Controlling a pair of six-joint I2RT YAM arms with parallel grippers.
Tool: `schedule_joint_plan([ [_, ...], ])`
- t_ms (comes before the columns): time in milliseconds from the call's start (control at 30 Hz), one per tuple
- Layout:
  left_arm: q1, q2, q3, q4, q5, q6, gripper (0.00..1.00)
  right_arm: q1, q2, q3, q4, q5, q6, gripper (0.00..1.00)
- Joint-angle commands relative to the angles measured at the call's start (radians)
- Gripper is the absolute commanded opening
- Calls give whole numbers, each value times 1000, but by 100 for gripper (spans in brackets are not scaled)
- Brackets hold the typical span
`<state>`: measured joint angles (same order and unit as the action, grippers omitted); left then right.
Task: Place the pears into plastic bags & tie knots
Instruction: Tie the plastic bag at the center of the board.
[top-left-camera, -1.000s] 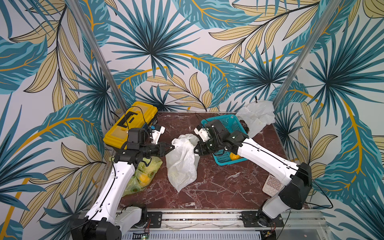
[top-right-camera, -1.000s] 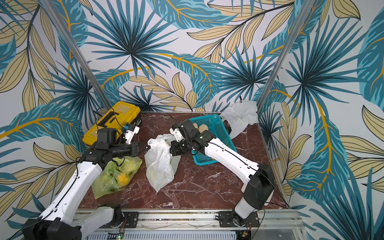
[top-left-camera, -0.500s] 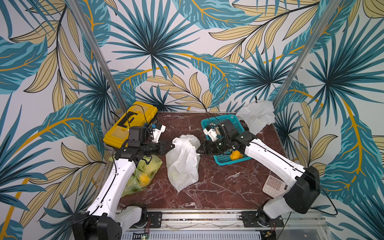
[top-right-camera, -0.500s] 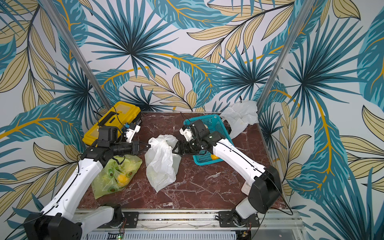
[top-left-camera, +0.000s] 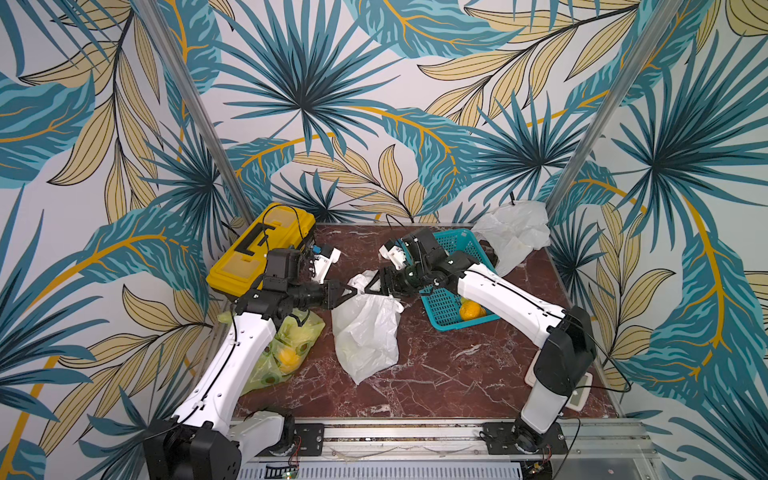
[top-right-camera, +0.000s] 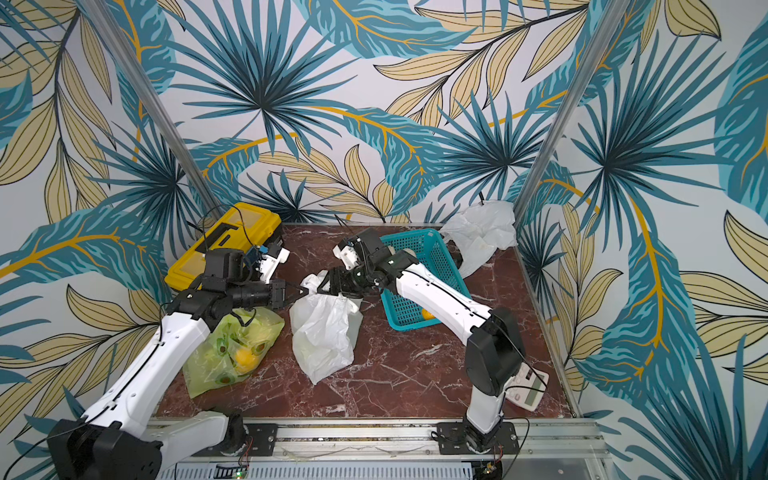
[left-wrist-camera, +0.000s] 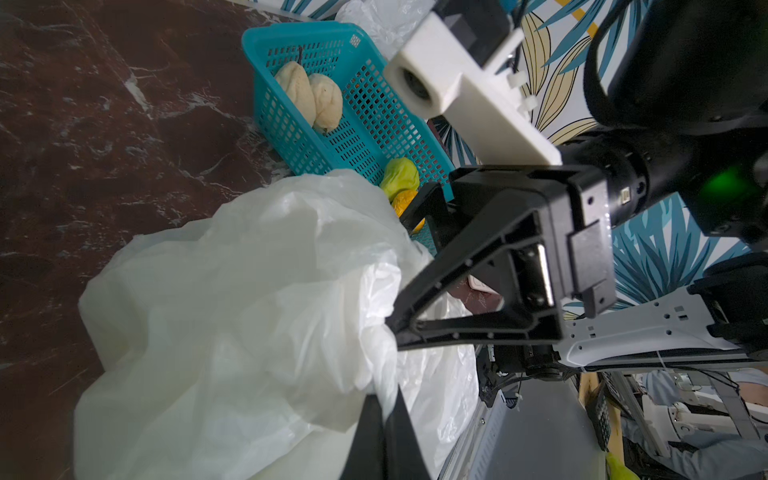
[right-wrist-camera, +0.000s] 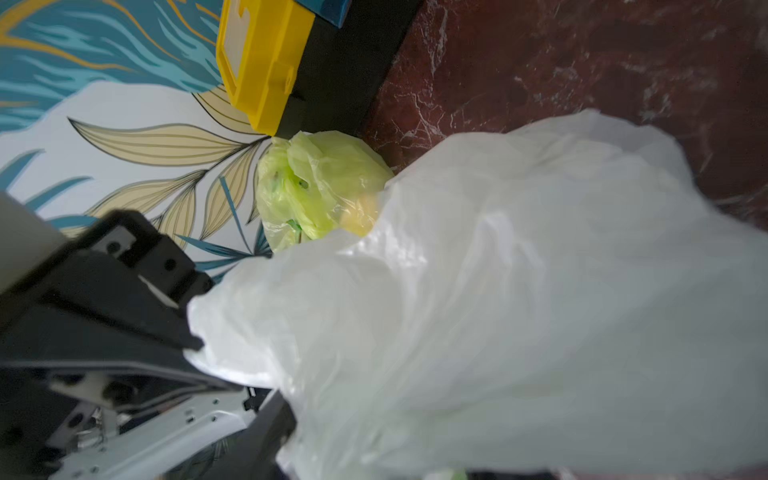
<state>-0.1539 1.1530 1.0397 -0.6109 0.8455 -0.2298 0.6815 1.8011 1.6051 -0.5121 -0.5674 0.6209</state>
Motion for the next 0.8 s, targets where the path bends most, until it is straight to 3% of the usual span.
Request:
schedule_joint_plan([
  [0,7,2,31,10,36,21,14,-7,17,-66,227,-80,93,30],
  [67,67,-28,17,85,144,-42,26,-21,16,-151,427,-124,169,17],
  [133,115,-65,-9,188,212,-136,41,-30,22,-188,510,-145,216,14],
  [200,121,-75,-15,207,234,-155,48,-30,22,-200,557,-164,239,14],
  [300,128,-74,-19,160,210,-129,49,-33,17,-230,623,-169,272,14],
  [467,140,-126,-71,79,12,-49,48,-33,3,-261,724,-210,322,14],
  [567,149,-119,-73,79,-64,-46,40,-34,3,-278,775,-243,339,13],
  [633,155,-99,-60,91,-68,-57,37,-37,3,-283,783,-258,338,11],
  [767,167,-70,-64,132,-67,-76,44,-42,4,-315,863,-282,367,8],
])
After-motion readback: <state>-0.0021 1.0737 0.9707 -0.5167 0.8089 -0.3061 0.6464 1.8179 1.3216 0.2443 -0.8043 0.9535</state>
